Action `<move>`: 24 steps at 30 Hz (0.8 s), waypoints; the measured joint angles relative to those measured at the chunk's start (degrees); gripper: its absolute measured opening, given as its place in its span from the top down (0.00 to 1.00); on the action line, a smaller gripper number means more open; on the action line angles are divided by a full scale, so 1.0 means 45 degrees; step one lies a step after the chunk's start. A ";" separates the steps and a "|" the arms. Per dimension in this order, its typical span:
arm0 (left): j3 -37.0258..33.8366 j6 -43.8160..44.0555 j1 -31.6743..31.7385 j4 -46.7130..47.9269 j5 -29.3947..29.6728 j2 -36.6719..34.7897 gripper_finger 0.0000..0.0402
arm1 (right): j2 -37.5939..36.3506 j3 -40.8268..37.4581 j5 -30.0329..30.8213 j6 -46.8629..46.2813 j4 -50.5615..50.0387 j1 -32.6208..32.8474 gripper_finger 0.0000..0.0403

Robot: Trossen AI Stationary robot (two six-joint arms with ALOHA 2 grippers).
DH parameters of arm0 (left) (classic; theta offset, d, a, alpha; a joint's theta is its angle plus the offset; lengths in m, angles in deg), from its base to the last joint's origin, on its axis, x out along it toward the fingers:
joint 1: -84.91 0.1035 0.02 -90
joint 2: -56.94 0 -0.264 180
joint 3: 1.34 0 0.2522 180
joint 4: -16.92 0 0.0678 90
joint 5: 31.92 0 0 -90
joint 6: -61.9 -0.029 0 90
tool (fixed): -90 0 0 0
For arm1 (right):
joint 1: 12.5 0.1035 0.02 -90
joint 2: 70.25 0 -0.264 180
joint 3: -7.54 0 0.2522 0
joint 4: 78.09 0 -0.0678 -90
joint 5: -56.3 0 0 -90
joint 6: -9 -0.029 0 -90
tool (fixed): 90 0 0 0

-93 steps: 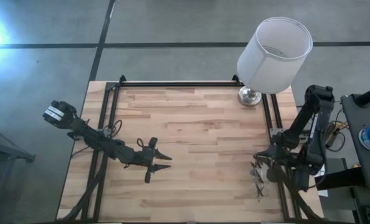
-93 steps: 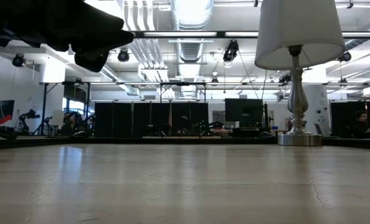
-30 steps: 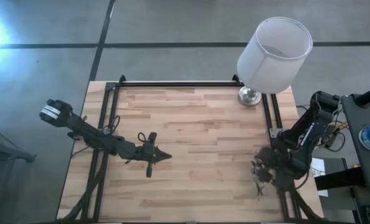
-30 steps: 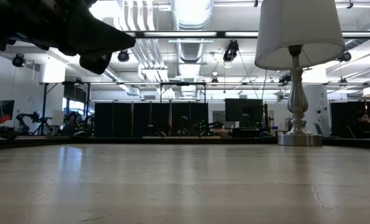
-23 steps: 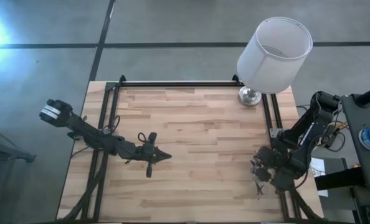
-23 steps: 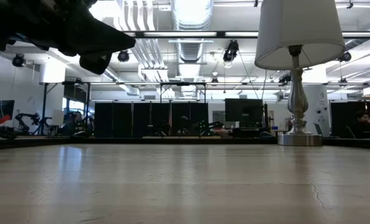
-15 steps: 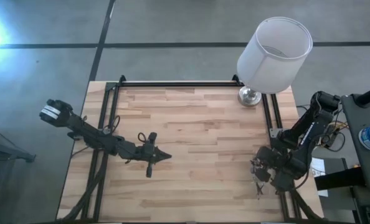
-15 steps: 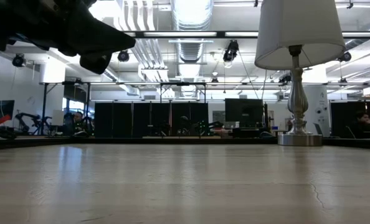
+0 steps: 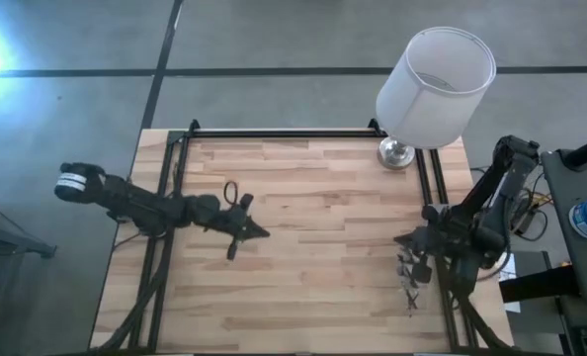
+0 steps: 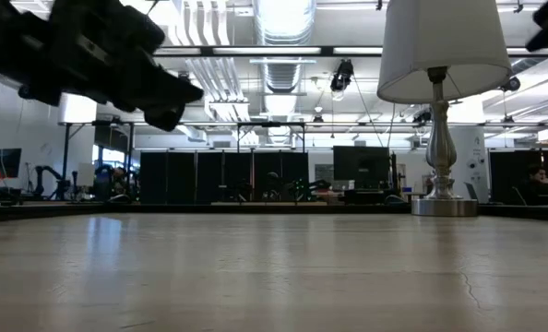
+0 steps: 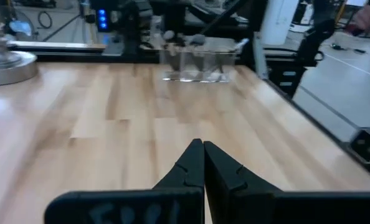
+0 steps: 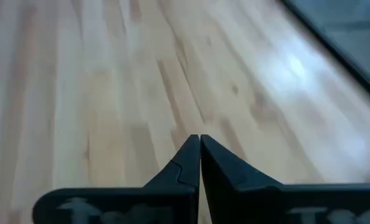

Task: Put items in baskets/containers
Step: Return to Home Position

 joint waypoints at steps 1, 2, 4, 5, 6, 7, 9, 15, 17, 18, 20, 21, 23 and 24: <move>-0.0039 -0.0094 0.0435 -0.0015 -0.0354 -0.0003 1.00 | -0.0439 -0.0211 0.0276 0.0751 0.0498 -0.0148 0.98; -0.0093 -0.0182 0.0847 -0.0119 -0.0662 -0.0013 1.00 | -0.0901 -0.0444 0.0502 0.1565 0.1025 -0.0326 0.98; -0.0233 -0.0280 0.1583 -0.0342 -0.1187 -0.0121 1.00 | -0.1891 -0.1026 0.0744 0.3450 0.2342 -0.0776 0.98; -0.0303 -0.0336 0.1879 -0.0594 -0.1421 -0.0175 1.00 | -0.2416 -0.1372 0.0791 0.4526 0.3141 -0.1044 0.98; -0.0405 -0.0397 0.2146 -0.0861 -0.1652 -0.0248 1.00 | -0.2990 -0.1751 0.0779 0.5590 0.3951 -0.1348 0.98; -0.0525 -0.0428 0.2396 -0.1064 -0.1905 -0.0382 1.00 | -0.3605 -0.2186 0.0685 0.6711 0.4838 -0.1696 0.98; -0.0679 -0.0441 0.2829 -0.1347 -0.2374 -0.0631 1.00 | -0.4817 -0.3057 0.0011 0.9026 0.6816 -0.2541 0.98; -0.1219 -0.0441 0.3921 -0.1398 -0.2928 -0.1471 1.00 | -0.8092 -0.5605 -0.4298 1.5342 1.2158 -0.5978 0.98; -0.1409 -0.0427 0.4261 -0.1418 -0.3034 -0.1763 1.00 | -0.8888 -0.6142 -0.5892 1.6472 1.2938 -0.7301 0.98; -0.1512 -0.0412 0.4425 -0.1406 -0.3083 -0.1914 1.00 | -0.9220 -0.6381 -0.6621 1.6839 1.3123 -0.8008 0.98; -0.1746 -0.0395 0.4735 -0.1388 -0.3111 -0.2248 1.00 | -0.9709 -0.6837 -0.8014 1.7328 1.3531 -0.9392 0.98; -0.1869 -0.0345 0.4869 -0.1415 -0.3108 -0.2428 1.00 | -0.9890 -0.7057 -0.8692 1.7463 1.3774 -1.0093 0.98; -0.2112 -0.0173 0.5052 -0.1479 -0.3107 -0.2846 1.00 | -1.0152 -0.7447 -1.0178 1.7645 1.4159 -1.1418 0.98; -0.2249 -0.0113 0.5115 -0.1496 -0.3104 -0.3091 1.00 | -1.0230 -0.7609 -1.0895 1.7678 1.4348 -1.2046 0.98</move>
